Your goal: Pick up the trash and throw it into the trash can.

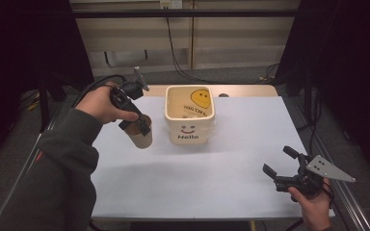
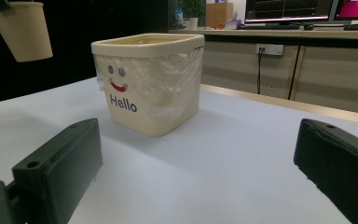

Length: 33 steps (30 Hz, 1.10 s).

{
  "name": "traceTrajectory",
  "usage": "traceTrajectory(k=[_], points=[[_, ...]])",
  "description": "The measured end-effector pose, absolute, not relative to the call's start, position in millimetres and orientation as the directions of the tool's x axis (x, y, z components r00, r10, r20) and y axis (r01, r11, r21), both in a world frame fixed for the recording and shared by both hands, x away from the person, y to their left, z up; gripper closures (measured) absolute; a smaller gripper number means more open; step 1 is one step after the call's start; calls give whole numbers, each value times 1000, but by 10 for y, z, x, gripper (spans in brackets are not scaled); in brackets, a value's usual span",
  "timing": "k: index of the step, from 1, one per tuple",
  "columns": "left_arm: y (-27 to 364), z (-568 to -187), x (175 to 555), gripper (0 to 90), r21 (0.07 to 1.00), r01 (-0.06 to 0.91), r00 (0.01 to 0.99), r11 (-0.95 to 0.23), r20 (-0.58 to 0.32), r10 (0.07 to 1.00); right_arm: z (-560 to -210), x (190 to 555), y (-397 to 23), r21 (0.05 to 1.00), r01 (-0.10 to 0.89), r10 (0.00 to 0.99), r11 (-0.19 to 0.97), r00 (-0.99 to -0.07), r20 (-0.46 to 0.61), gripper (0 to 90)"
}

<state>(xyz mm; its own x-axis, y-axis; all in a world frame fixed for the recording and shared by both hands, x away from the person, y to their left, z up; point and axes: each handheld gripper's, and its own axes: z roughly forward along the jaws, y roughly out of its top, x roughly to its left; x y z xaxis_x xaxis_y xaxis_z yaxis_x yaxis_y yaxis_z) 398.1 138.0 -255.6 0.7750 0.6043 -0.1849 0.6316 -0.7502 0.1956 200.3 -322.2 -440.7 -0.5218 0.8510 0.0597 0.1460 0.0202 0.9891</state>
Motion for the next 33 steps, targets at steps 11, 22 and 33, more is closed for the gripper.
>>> traceTrajectory(k=[11, 22, 33], points=[[1287, -2189, 4130, 227, 212, 634, 773, -744, -190, 605, -4403, 2013, -3208, 990, 139, 846, 20, -530, 57, 4], [1212, -1939, 4303, 228, 208, 643, 765, -737, -204, 610, -4406, 2015, -3200, 990, 139, 843, 19, -534, 59, 4], [1170, -1896, 4437, 228, 209, 655, 755, -726, -206, 622, -4408, 2020, -3186, 990, 141, 844, 10, -532, 68, 4]])
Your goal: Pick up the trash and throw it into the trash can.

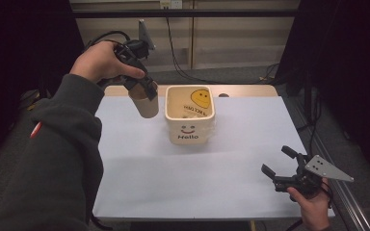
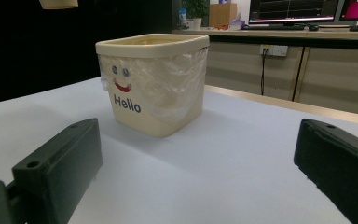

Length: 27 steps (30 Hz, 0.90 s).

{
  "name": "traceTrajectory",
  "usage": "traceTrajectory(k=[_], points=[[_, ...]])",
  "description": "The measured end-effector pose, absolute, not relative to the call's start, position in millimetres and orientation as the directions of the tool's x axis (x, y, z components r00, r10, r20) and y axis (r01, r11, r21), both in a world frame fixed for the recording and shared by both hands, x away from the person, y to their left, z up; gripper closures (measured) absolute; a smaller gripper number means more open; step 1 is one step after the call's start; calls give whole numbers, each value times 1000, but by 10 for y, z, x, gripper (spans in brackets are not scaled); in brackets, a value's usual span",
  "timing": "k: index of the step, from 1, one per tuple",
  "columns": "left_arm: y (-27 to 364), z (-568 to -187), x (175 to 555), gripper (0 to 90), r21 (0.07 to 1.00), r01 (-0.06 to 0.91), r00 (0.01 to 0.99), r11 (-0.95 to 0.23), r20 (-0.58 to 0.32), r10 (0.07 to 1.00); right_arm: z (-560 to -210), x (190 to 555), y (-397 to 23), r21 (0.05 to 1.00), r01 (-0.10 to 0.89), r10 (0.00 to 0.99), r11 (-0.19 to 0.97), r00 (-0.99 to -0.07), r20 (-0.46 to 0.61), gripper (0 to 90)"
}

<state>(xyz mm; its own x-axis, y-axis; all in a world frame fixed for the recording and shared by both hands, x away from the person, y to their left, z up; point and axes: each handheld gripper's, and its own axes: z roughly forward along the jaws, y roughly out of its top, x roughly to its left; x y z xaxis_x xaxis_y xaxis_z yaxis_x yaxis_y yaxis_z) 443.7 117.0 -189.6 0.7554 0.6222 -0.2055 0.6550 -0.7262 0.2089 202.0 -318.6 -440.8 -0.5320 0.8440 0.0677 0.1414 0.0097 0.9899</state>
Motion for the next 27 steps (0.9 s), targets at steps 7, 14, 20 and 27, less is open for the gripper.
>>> traceTrajectory(k=[7, 14, 20, 27], points=[[1115, -1882, 4506, 231, 186, 646, 763, -741, -207, 613, -4410, 2022, -3189, 990, 139, 844, 13, -533, 64, 4], [1049, -1841, 4565, 232, 187, 657, 753, -730, -203, 625, -4414, 2025, -3192, 990, 138, 840, 18, -539, 60, 3], [952, -1817, 4634, 232, 189, 652, 757, -734, -207, 619, -4418, 2026, -3189, 990, 141, 838, 23, -543, 58, 3], [812, -1730, 4717, 233, 200, 639, 769, -743, -203, 606, -4421, 2031, -3184, 990, 141, 838, 23, -543, 57, 3]])
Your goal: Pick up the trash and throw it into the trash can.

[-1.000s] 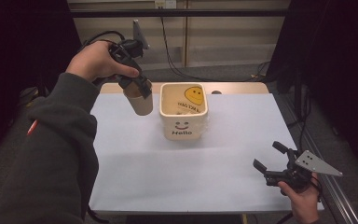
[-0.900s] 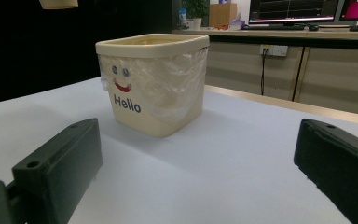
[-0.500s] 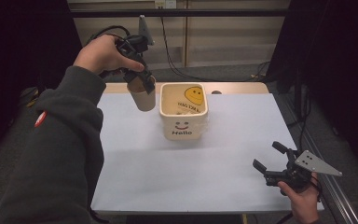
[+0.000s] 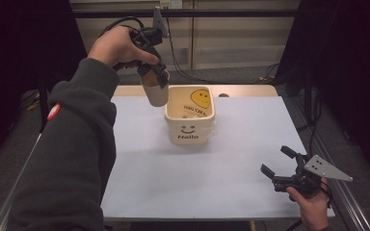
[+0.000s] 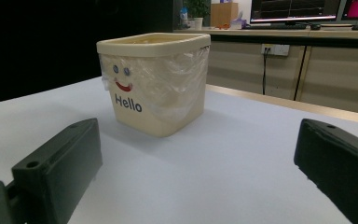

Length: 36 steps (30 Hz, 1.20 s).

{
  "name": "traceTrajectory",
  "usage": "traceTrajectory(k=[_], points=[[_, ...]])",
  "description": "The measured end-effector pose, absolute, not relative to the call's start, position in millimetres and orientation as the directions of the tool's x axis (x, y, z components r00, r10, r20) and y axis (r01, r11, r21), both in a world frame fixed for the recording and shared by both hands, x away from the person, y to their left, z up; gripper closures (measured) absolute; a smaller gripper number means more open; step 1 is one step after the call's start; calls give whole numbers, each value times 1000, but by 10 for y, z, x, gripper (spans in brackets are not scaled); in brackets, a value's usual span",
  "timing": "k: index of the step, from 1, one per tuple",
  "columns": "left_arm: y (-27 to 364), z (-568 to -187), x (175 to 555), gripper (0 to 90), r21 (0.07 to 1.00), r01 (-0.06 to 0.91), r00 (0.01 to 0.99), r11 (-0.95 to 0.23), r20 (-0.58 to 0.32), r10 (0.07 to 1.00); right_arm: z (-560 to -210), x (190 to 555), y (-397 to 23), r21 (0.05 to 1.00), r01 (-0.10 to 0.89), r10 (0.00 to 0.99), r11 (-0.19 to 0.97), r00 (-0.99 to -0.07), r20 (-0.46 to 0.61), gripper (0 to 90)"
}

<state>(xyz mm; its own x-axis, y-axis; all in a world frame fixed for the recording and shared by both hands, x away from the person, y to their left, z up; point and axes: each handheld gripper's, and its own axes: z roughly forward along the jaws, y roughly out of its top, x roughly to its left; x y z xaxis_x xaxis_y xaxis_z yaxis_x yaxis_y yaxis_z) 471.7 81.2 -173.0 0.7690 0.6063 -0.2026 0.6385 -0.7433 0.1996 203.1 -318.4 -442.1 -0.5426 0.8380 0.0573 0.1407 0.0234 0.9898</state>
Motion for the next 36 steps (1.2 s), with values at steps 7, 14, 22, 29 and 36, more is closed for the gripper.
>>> traceTrajectory(k=[7, 14, 22, 29, 36], points=[[591, -1757, 4789, 234, 224, 623, 783, -750, -190, 593, -4428, 2030, -3181, 990, 140, 835, 20, -546, 60, 3], [416, -1767, 4837, 237, 235, 612, 791, -755, -182, 585, -4436, 2031, -3186, 989, 143, 835, 26, -548, 57, 3], [345, -1884, 4892, 236, 224, 604, 797, -765, -168, 580, -4439, 2029, -3189, 990, 142, 832, 20, -551, 62, 3], [288, -2053, 4904, 231, 223, 613, 790, -758, -179, 586, -4442, 2028, -3175, 989, 146, 830, 26, -555, 60, 3], [275, -2262, 4930, 226, 213, 605, 796, -767, -179, 578, -4446, 2030, -3165, 989, 148, 829, 27, -556, 61, 3]])
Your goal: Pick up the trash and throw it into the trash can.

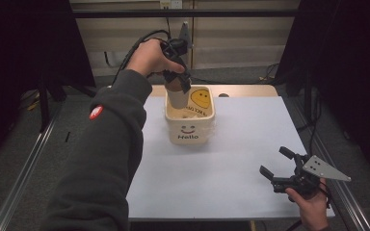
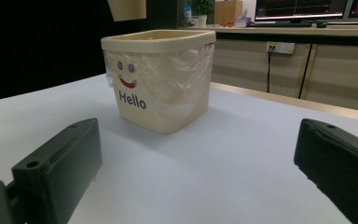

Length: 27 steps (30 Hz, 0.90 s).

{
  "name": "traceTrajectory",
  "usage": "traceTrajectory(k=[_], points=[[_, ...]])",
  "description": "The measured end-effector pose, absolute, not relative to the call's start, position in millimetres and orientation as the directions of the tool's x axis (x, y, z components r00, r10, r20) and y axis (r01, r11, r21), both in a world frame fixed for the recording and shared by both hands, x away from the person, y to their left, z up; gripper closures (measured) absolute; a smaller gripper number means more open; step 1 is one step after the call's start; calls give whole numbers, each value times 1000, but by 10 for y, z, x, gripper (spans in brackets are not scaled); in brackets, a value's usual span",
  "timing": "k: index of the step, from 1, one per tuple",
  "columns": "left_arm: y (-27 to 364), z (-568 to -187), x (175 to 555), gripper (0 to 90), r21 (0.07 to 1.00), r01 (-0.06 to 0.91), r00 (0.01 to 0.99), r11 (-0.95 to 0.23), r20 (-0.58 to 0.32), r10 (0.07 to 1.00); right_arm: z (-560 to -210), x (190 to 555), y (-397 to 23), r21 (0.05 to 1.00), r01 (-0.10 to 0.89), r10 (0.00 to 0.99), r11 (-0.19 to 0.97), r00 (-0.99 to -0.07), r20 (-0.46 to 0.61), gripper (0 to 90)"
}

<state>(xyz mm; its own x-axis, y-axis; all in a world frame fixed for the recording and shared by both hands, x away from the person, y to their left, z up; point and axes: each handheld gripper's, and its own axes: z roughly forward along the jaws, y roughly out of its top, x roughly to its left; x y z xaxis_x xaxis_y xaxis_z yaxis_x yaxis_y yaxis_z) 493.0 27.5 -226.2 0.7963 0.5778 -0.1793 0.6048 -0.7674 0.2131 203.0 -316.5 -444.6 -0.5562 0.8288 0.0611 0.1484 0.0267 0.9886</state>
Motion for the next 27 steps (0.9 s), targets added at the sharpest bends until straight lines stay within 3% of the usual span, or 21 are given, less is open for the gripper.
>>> traceTrajectory(k=[11, 27], points=[[250, -2455, 4949, 217, 205, 618, 786, -759, -179, 592, -4448, 2028, -3165, 988, 149, 827, 33, -559, 57, 3], [301, -2295, 4905, 155, 239, 598, 801, -765, -163, 576, -4449, 2029, -3157, 988, 150, 826, 30, -560, 60, 3]])
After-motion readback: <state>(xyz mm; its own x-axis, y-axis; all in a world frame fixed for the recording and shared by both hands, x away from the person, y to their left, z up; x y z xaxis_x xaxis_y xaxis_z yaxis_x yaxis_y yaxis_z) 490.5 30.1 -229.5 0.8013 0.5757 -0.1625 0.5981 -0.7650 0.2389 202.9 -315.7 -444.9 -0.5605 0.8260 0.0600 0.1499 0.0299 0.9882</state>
